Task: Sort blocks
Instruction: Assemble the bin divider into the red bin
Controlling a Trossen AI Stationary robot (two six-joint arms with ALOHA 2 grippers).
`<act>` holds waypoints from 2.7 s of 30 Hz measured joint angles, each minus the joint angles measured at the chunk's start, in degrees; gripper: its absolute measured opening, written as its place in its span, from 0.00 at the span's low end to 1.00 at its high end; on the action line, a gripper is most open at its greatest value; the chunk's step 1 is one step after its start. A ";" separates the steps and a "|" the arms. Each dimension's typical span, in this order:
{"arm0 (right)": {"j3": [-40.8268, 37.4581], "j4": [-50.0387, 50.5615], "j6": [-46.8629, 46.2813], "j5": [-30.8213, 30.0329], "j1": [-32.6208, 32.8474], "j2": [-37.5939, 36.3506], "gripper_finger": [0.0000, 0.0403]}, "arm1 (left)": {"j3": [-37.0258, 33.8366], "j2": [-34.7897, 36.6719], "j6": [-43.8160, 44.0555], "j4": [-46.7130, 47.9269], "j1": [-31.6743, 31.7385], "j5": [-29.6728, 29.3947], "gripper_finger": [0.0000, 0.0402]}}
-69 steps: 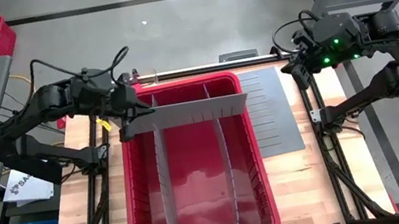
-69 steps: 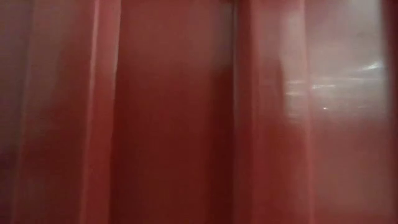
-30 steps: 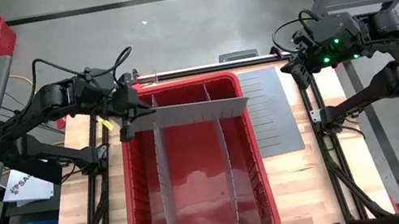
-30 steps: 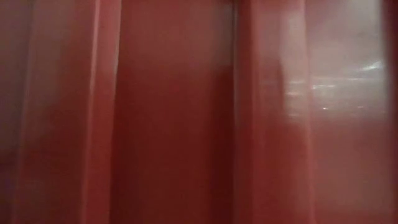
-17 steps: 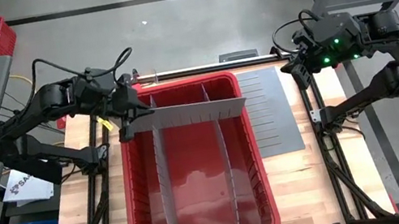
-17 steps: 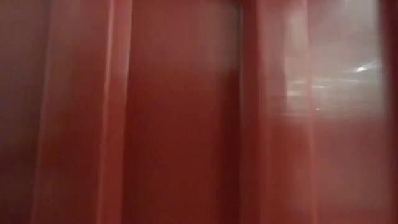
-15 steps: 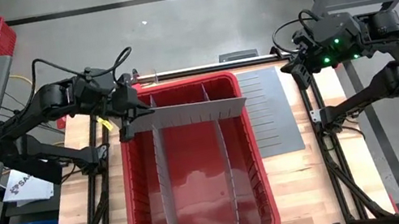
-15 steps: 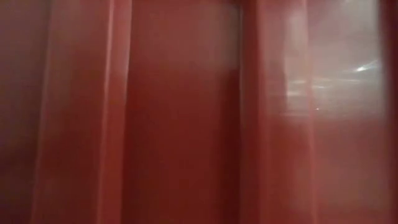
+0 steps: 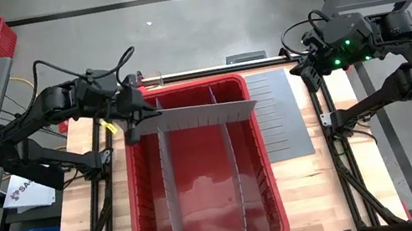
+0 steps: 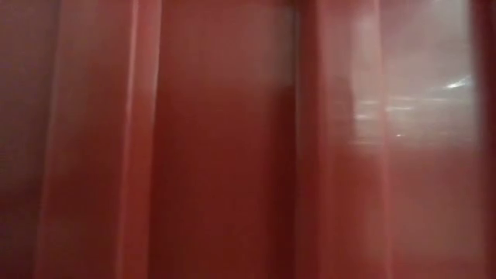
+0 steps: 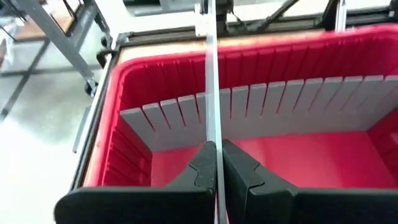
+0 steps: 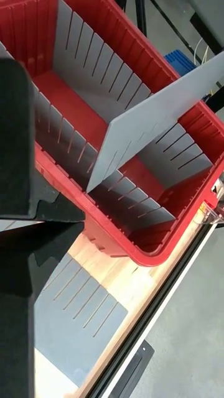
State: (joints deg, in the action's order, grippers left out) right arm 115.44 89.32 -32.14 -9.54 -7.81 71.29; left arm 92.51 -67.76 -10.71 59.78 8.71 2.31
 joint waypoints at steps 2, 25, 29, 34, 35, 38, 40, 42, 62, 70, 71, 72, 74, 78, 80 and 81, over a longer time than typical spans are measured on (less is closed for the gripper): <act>0.00 0.00 0.00 0.00 0.00 0.00 0.00 | -0.02 0.15 0.37 -1.03 0.00 -0.04 0.00; -0.02 -0.02 0.66 0.00 -0.02 -0.02 0.00 | -7.08 3.01 2.06 -7.96 -0.13 -1.42 0.00; -0.02 -0.02 0.66 0.00 -0.02 -0.02 0.00 | -7.08 3.88 1.54 -8.73 -0.09 -1.58 0.00; -0.02 -0.02 0.66 0.02 -0.02 -0.02 0.00 | -7.03 3.99 2.10 -5.08 -0.11 -1.35 0.00; -0.02 -0.02 0.66 0.02 -0.02 -0.02 0.00 | -7.01 4.06 2.11 -4.62 -0.15 -1.33 0.00; -0.02 -0.02 0.40 0.01 -0.02 -0.02 0.00 | -6.97 4.72 2.50 -3.87 -0.13 -1.33 0.00; -0.02 -0.02 0.02 0.01 -0.02 -0.02 0.00 | -6.60 5.16 2.53 -3.22 -0.13 -1.38 0.00; -0.02 -0.02 0.02 0.00 -0.04 -0.02 0.00 | -5.18 5.39 2.53 -2.97 -0.09 -1.39 0.00; -0.02 -0.48 0.00 -0.01 -0.55 -0.02 0.00 | -6.54 4.91 0.56 -6.96 0.83 0.07 0.00; -0.01 -0.48 0.00 0.00 -0.55 -0.02 0.00 | -6.54 4.82 0.22 -4.73 0.88 -0.20 0.00; -0.01 -0.48 0.00 0.00 -0.55 -0.02 0.00 | -6.54 4.80 0.13 -4.09 0.91 -0.22 0.00; -0.02 -0.48 0.00 0.00 -0.55 -0.02 0.00 | -6.54 4.73 0.14 -3.84 0.92 -0.33 0.00; -0.02 -0.48 0.00 0.00 -0.55 -0.02 0.00 | -6.55 4.71 0.10 -3.83 1.01 -0.75 0.00; -0.02 -0.48 0.00 0.00 -0.55 -0.02 0.00 | -6.51 4.89 0.35 -2.89 1.78 -0.80 0.00; -0.02 -0.48 0.00 0.00 -0.55 -0.02 0.00 | -6.49 4.80 0.66 -3.08 1.79 0.01 0.00; -0.02 -0.48 0.00 0.01 -0.55 -0.02 0.00 | -6.50 4.79 1.01 -3.37 1.79 0.20 0.00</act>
State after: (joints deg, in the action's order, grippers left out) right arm 115.42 88.84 -32.14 -9.53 -8.36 71.26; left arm 86.01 -62.96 -9.70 56.41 10.50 2.50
